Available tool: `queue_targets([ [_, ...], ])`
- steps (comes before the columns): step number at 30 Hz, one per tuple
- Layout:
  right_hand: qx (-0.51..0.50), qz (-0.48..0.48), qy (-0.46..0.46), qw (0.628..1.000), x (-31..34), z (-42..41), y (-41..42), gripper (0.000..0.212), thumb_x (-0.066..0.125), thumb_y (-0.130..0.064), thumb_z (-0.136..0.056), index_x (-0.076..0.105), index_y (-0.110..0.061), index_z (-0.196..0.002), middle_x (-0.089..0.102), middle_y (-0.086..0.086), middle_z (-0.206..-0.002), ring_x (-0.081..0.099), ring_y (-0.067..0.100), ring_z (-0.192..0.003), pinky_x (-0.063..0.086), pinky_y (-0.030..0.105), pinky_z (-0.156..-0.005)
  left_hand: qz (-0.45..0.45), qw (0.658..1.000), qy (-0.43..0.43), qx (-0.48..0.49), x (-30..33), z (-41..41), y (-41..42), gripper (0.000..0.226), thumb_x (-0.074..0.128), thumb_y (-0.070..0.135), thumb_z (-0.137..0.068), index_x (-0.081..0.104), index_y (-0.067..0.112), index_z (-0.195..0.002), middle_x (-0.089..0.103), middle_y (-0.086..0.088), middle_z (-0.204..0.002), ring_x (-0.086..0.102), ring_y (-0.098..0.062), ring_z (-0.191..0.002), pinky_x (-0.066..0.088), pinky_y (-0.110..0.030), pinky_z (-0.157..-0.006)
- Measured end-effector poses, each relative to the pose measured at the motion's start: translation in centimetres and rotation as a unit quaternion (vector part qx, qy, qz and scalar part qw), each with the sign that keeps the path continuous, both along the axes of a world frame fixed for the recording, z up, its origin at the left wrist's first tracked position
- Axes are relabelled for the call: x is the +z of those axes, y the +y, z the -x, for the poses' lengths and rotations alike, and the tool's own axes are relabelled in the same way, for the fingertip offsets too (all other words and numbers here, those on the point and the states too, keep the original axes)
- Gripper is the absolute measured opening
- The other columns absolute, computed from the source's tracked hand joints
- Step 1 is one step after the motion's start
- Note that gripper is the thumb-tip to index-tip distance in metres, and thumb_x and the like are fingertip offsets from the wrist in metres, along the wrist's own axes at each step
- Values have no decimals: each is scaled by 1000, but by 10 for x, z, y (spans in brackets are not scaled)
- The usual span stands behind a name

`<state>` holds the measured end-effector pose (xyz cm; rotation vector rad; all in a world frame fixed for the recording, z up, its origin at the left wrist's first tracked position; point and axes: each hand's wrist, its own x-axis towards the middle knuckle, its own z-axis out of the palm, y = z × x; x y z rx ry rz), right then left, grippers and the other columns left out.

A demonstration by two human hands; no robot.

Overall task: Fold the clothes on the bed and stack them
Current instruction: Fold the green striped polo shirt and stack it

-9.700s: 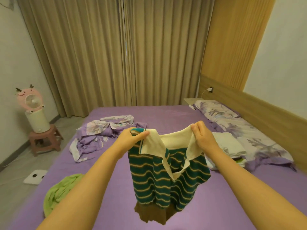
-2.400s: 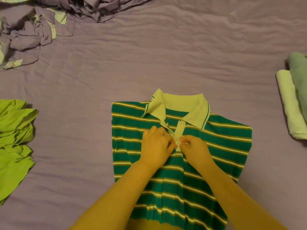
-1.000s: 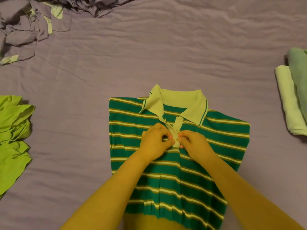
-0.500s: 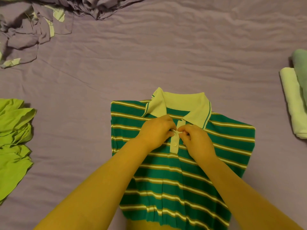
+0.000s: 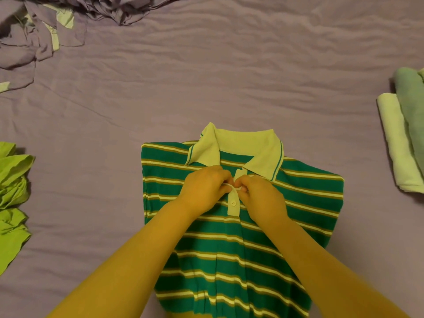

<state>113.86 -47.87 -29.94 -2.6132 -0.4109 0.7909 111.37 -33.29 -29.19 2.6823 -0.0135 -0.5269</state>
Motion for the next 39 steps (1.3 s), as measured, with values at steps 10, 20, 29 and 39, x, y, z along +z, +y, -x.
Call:
queue_targets([
  [10, -188, -175, 157, 954, 8, -10, -4, 13, 53, -15, -94, 64, -21, -90, 58, -8, -67, 53, 5, -62, 41, 10, -54, 38, 999, 9, -9, 6, -3, 0, 18, 51, 35, -95, 64, 28, -105, 60, 5, -99, 56, -13, -90, 51, -34, -75],
  [20, -202, -208, 214, 933, 9, -14, -6, 13, 51, -15, -96, 62, -20, -93, 56, -3, -69, 48, 6, -62, 42, 8, -49, -25, 999, -22, -34, 3, -5, -8, 29, 45, 39, -98, 60, 24, -118, 62, 3, -111, 58, -15, -98, 52, -31, -81],
  [29, -124, -178, 192, 957, 6, -11, -11, 16, 64, -20, -87, 58, -27, -100, 64, -4, -87, 57, 6, -73, 46, 12, -66, -69, 992, -39, -100, -4, -5, -5, 36, 34, 37, -102, 57, 18, -122, 60, -1, -112, 57, -17, -99, 44, -29, -73],
  [39, -118, -134, 105, 978, -3, -6, -6, 24, 48, -16, -97, 62, -18, -117, 57, -6, -88, 53, 5, -73, 43, 12, -67, -85, 978, -38, -186, -8, -10, 4, 25, 54, 20, -95, 56, 18, -120, 58, -3, -105, 55, -17, -91, 44, -26, -68],
])
